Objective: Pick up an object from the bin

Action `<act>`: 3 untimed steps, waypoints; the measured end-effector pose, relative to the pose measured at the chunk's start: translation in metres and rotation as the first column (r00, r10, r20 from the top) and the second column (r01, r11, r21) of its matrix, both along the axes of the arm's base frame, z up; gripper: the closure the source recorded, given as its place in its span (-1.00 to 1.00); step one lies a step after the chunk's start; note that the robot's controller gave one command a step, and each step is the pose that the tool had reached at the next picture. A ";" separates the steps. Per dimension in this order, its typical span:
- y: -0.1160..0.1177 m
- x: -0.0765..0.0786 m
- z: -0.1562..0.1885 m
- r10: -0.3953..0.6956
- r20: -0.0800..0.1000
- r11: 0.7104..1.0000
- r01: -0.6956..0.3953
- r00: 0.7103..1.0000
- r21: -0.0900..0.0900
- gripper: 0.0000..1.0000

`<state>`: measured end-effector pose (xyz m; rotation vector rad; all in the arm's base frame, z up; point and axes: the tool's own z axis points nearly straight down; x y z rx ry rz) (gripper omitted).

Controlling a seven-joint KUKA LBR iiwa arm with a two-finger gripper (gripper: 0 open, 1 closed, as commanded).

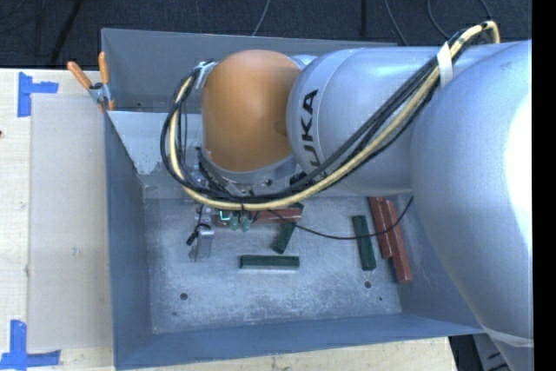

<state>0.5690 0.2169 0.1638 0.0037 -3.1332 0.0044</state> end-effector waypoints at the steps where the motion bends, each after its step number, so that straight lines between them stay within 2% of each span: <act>1: -0.089 0.047 -0.029 0.045 0.009 0.999 -0.045 0.999 0.002 -1.00; 2: -0.162 0.047 -0.098 -0.041 0.002 0.999 0.041 0.999 -0.001 -1.00; 3: -0.157 0.049 -0.094 -0.039 0.009 0.999 0.038 0.999 0.003 1.00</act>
Offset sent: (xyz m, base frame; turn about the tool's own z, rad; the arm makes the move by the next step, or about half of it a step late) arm 0.0453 -0.0838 -0.0270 -0.0515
